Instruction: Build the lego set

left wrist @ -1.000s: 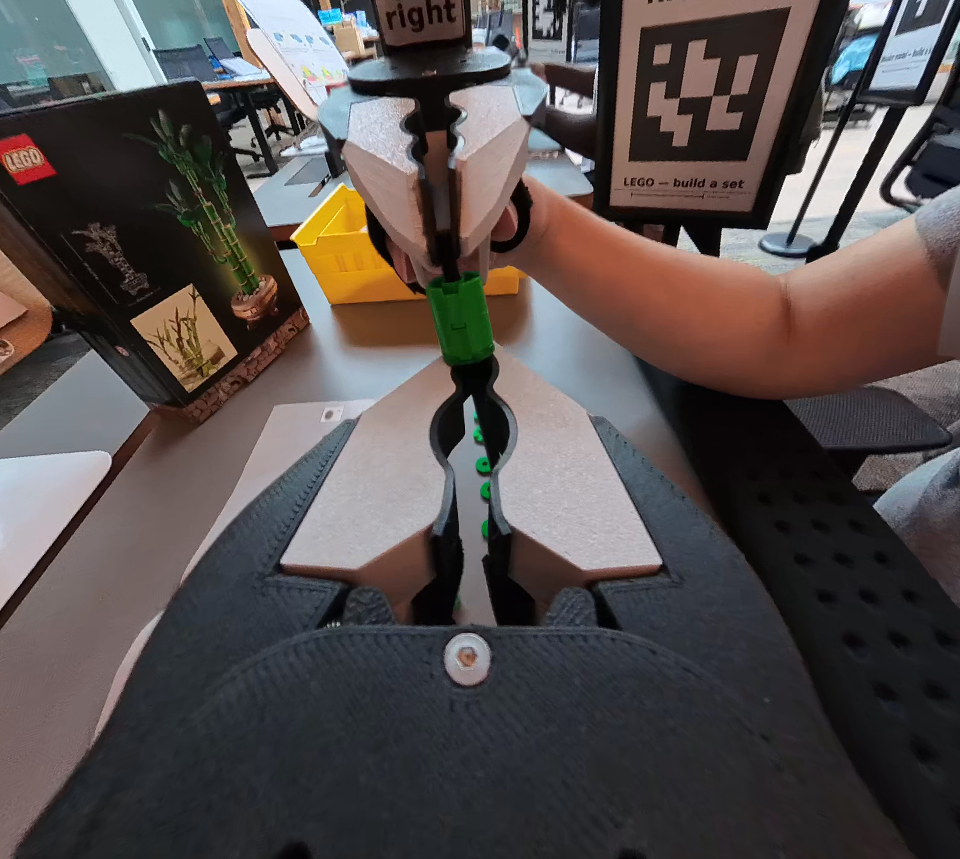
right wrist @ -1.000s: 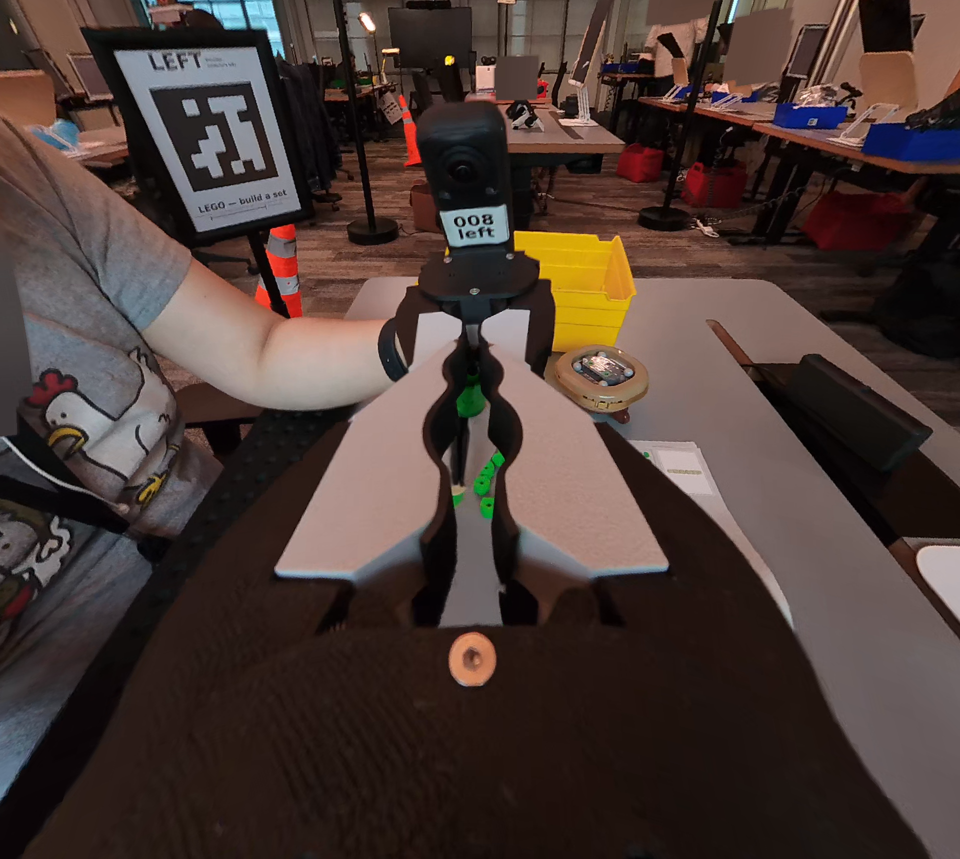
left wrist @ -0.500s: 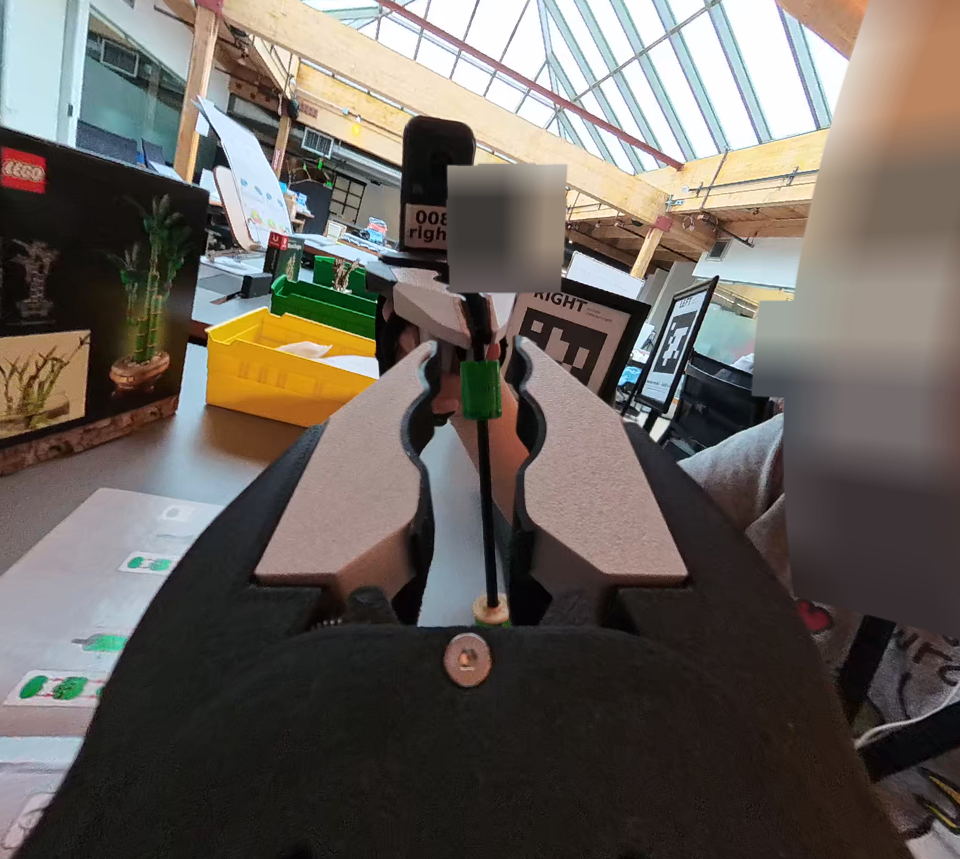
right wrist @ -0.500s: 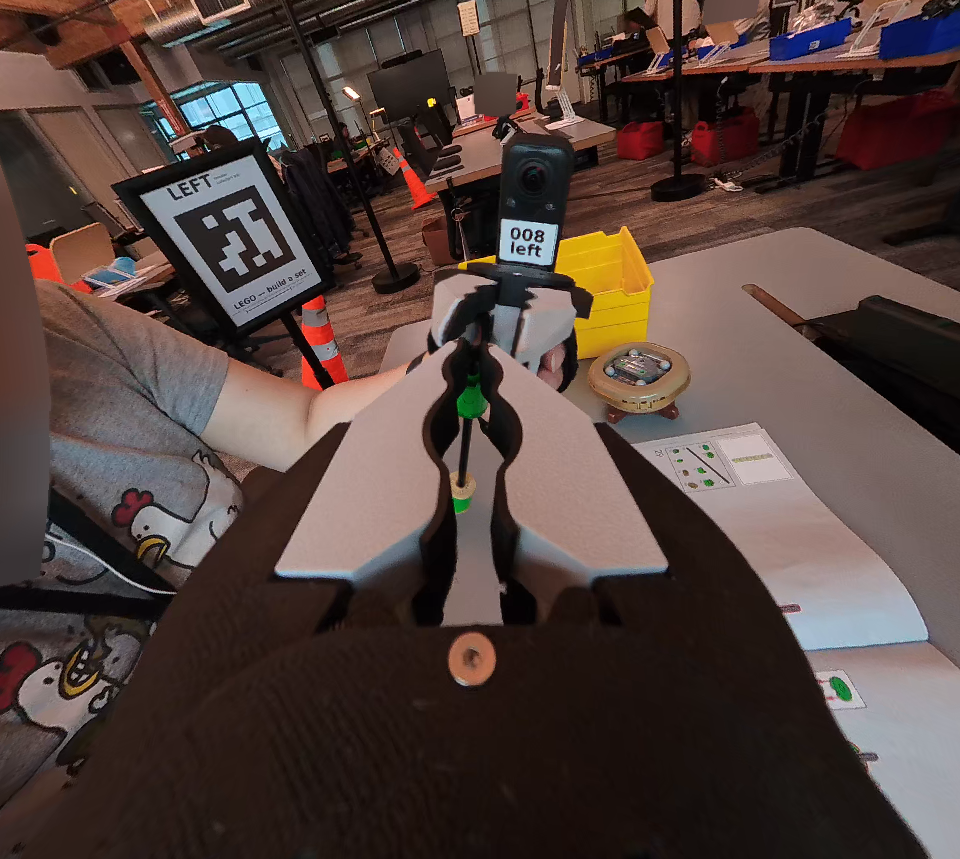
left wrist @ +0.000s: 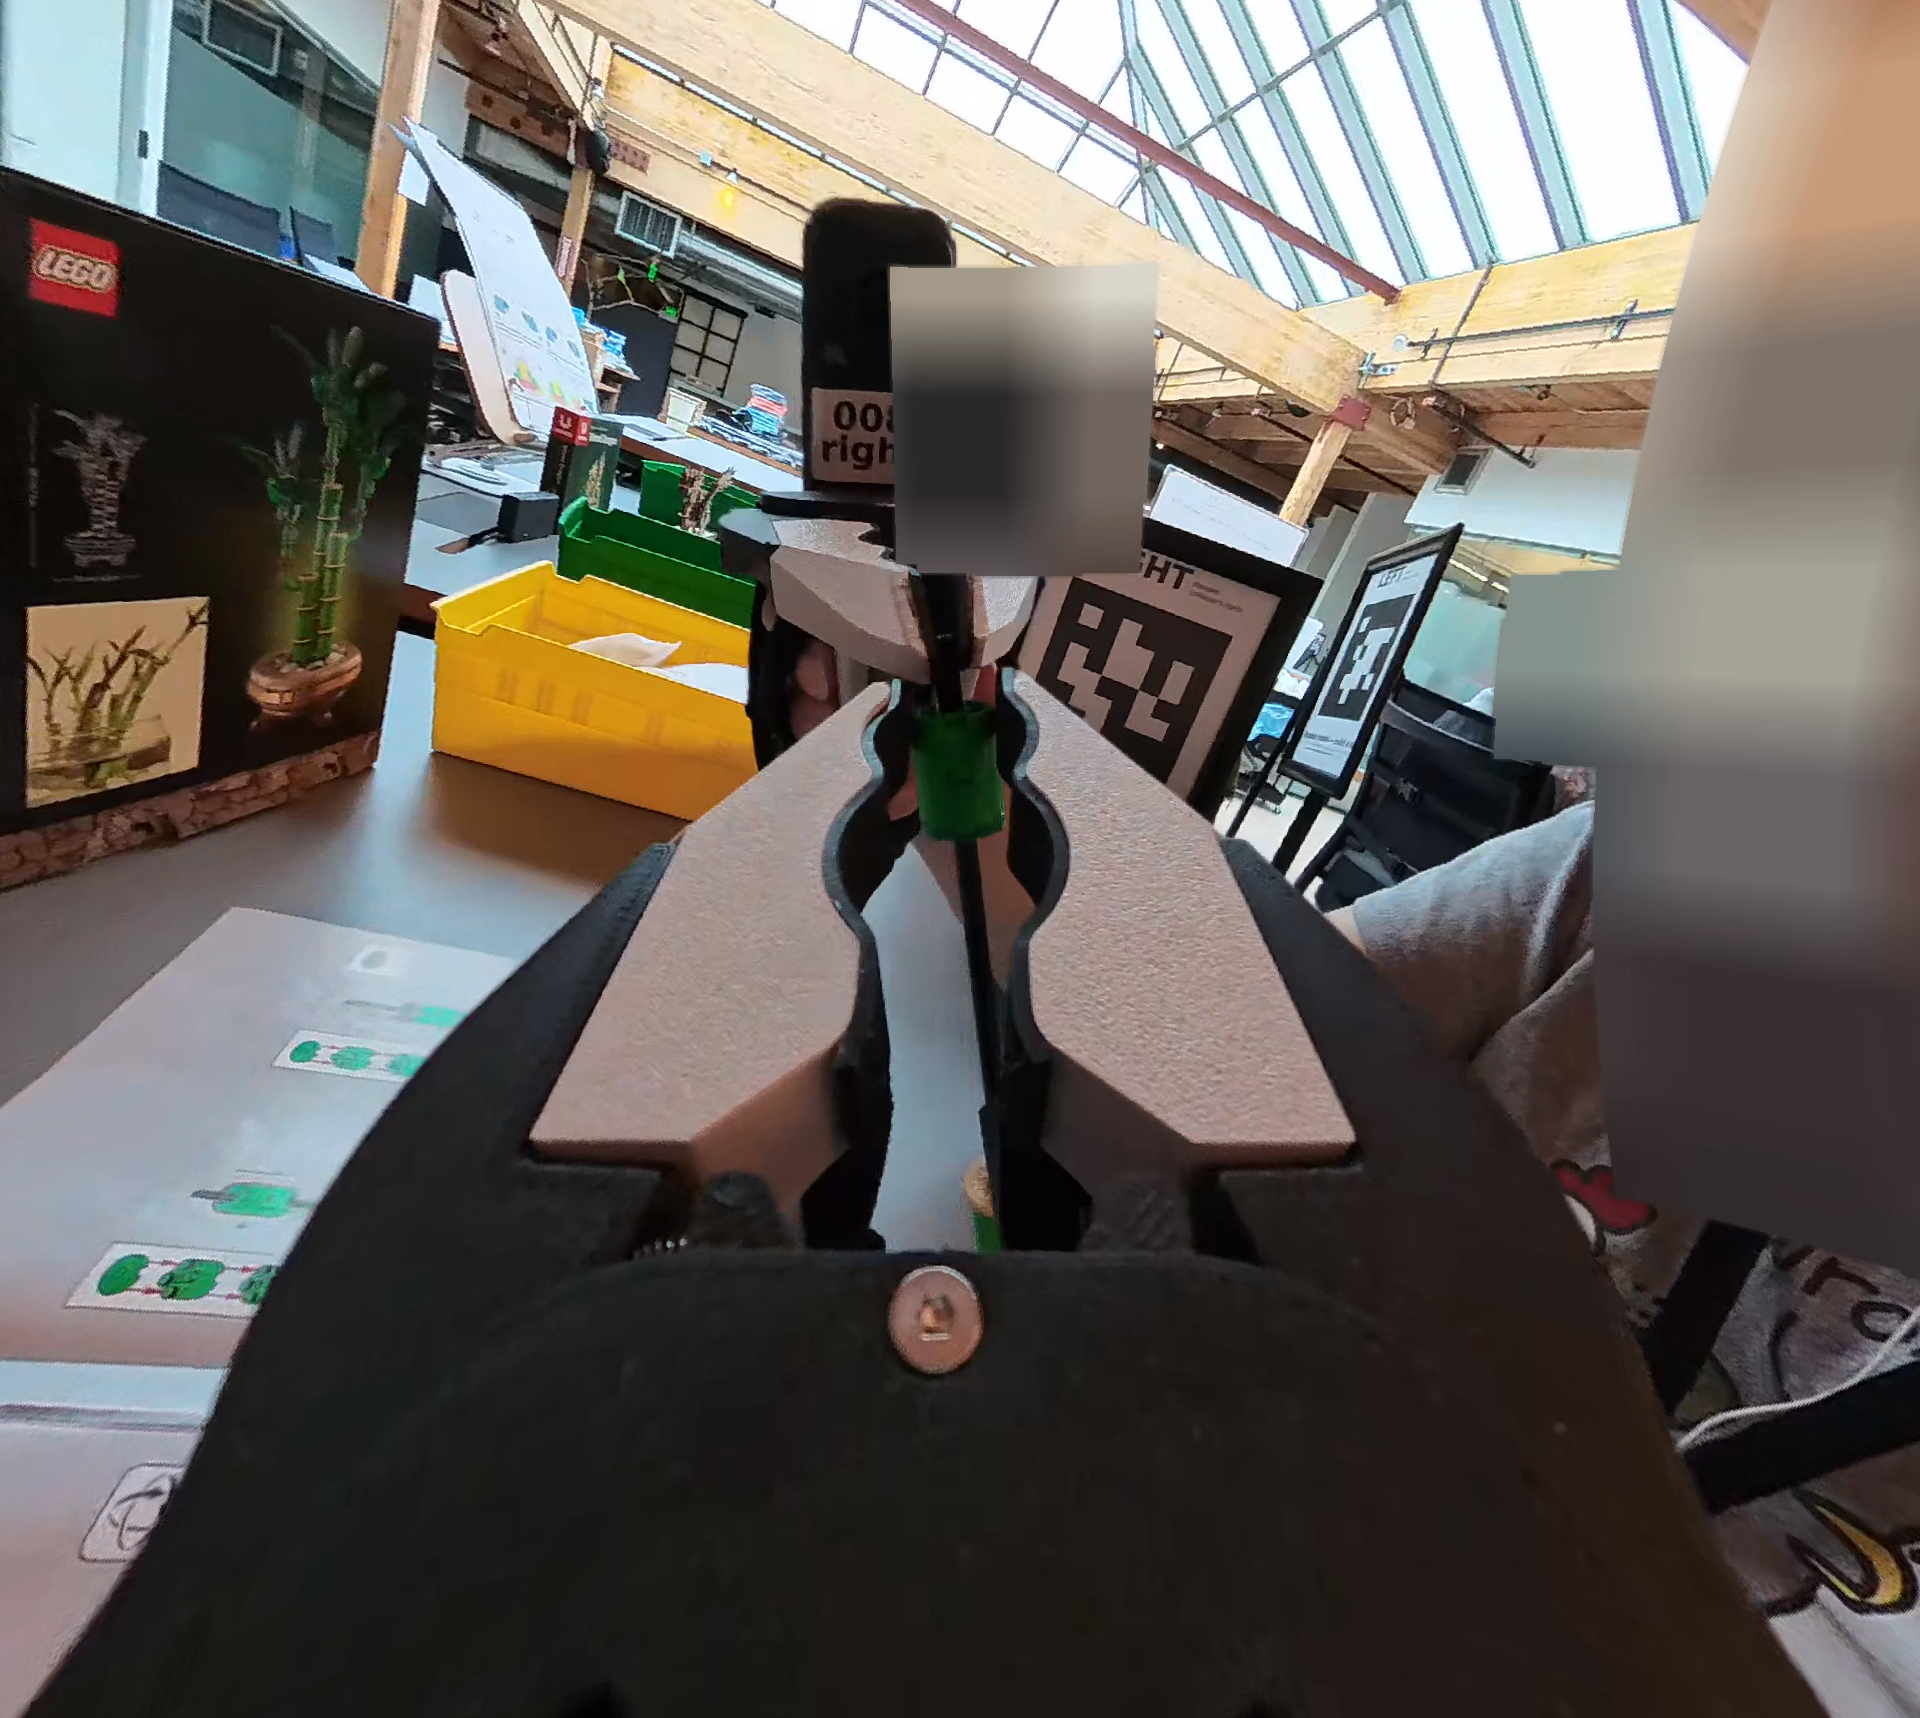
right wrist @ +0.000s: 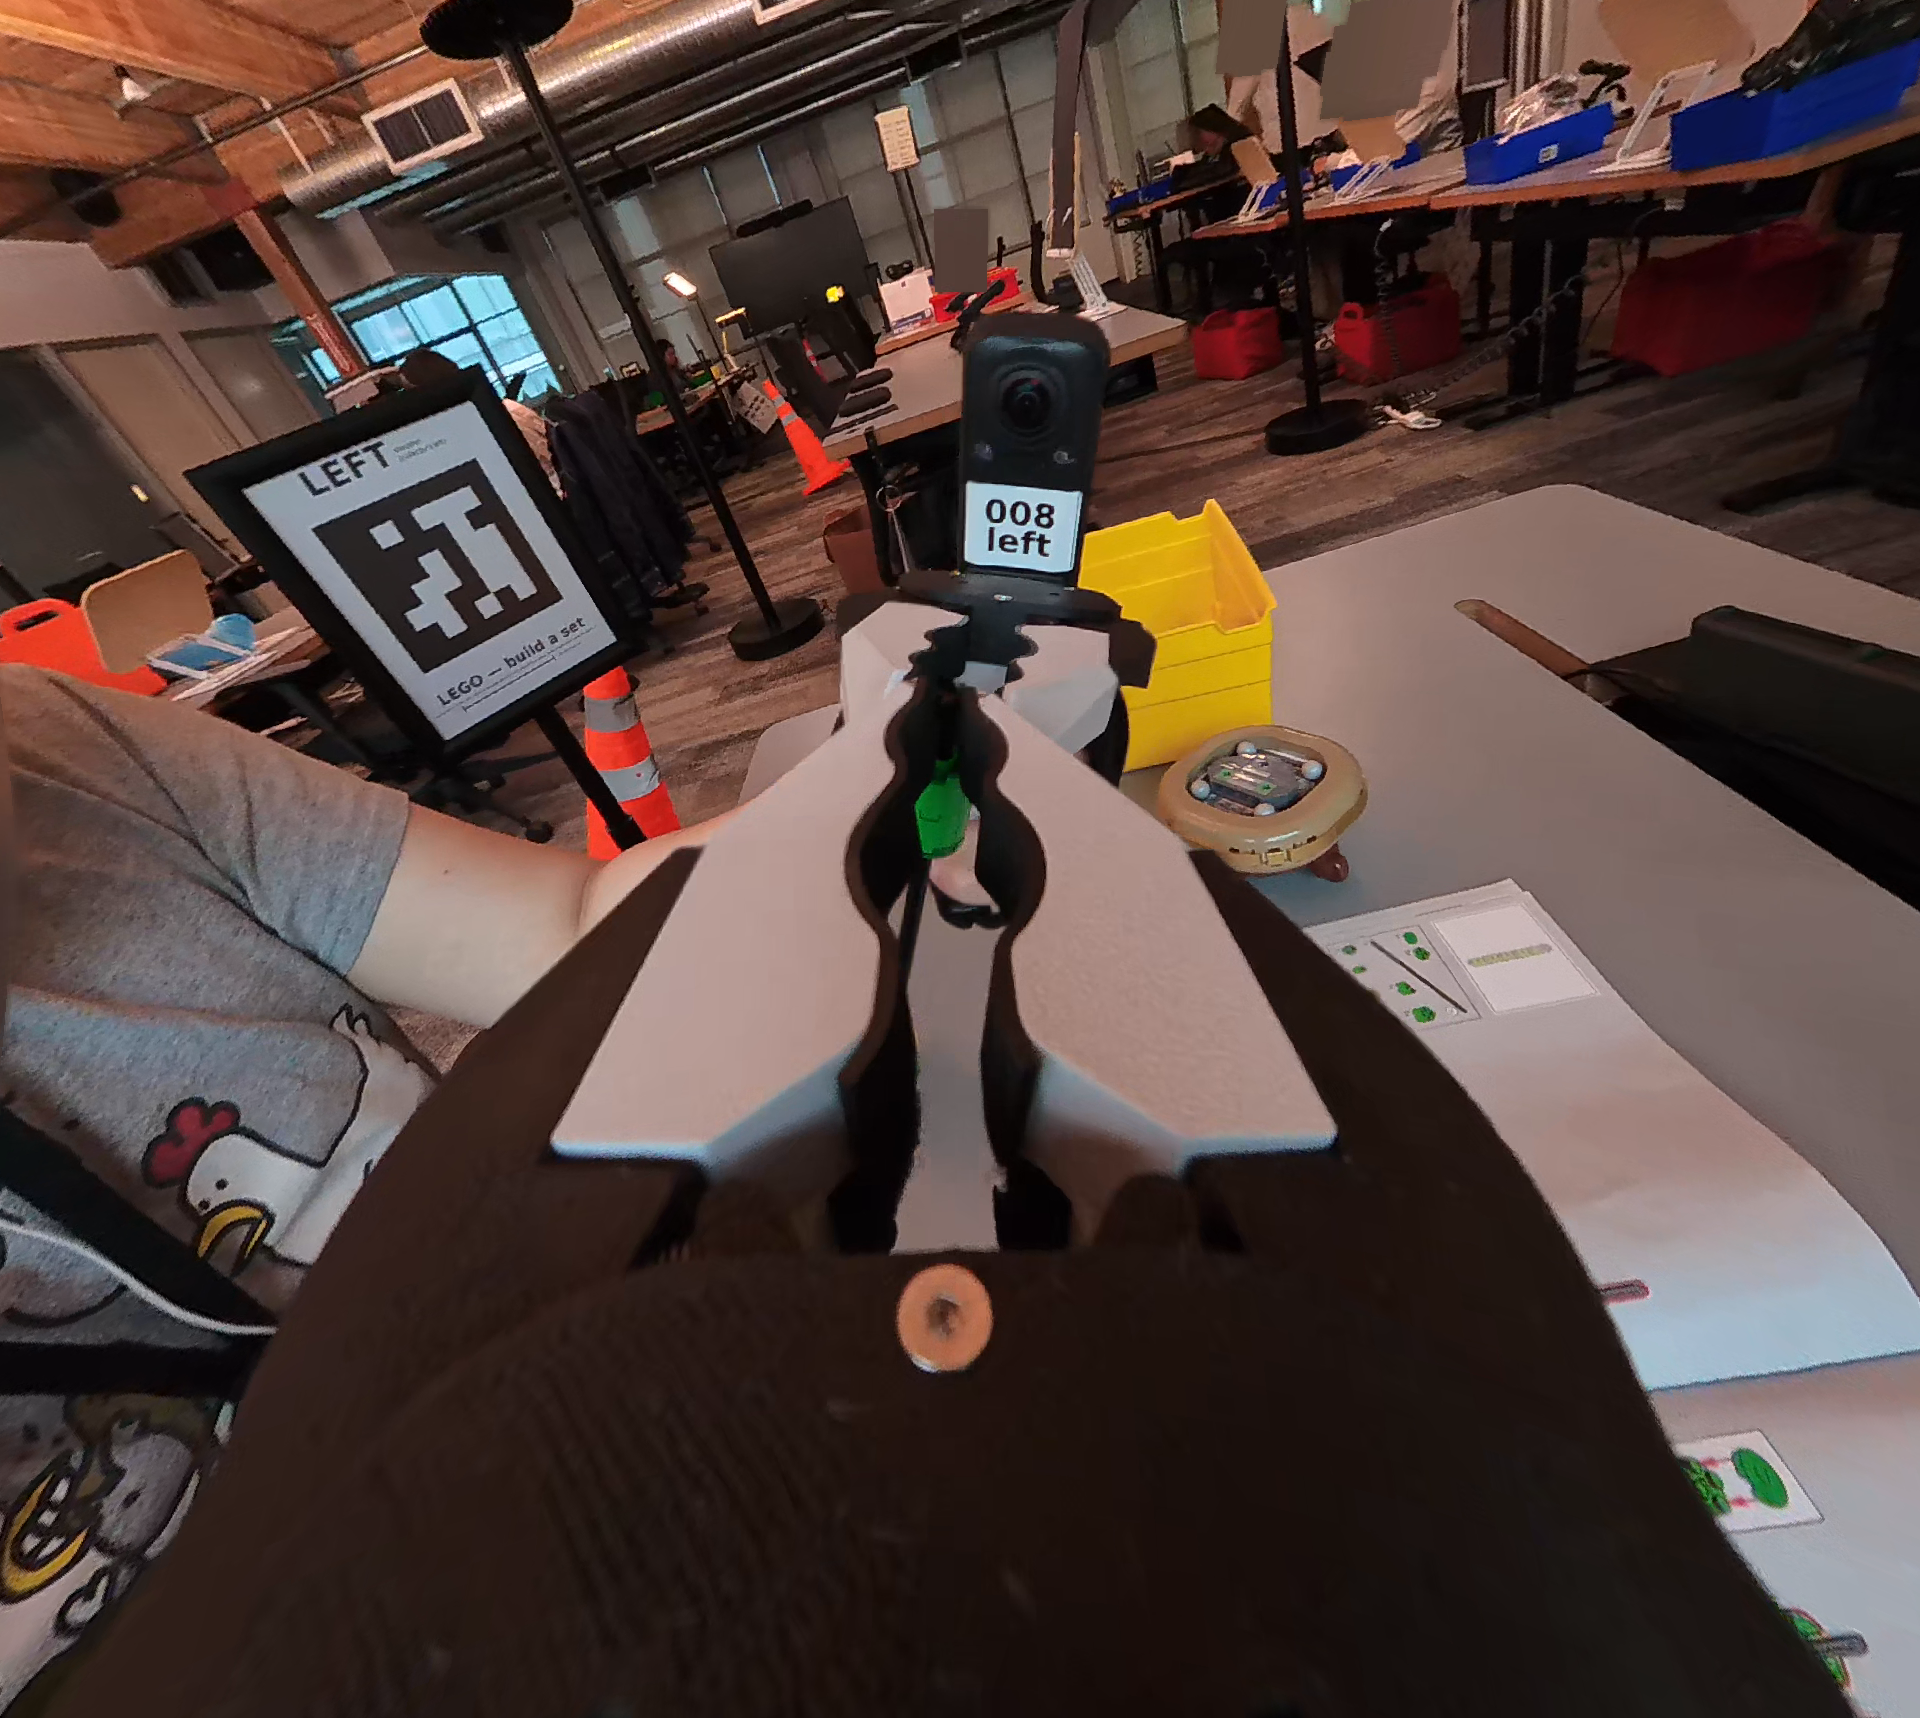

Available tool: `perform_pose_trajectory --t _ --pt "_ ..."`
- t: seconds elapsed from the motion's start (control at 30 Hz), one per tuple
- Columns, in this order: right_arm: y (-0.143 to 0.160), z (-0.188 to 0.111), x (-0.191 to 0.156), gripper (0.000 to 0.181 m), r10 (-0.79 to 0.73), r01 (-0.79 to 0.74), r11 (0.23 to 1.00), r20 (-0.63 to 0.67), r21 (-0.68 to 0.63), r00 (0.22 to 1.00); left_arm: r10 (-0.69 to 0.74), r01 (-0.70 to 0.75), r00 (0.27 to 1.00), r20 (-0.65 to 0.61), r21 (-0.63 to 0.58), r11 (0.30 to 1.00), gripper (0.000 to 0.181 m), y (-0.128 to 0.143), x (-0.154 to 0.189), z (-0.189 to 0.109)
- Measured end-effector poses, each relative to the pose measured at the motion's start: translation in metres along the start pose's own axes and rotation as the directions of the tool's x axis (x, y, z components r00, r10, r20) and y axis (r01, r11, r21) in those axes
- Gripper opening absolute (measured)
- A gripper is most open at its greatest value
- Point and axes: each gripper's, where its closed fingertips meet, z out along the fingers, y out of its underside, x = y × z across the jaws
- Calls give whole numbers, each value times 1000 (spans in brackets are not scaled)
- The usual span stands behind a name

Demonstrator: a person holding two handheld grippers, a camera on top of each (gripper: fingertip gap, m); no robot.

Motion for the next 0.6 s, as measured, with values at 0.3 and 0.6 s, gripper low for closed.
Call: perform_pose_trajectory --t 0.3,0.6 --pt "1 2 13 1 107 -108 993 20 47 994 -75 75 997 28 12 997 14 0 -12 -6" --pt "4 4 19 1 140 -141 989 14 52 990 -96 95 995 40 9 995 14 3 -17 -8"
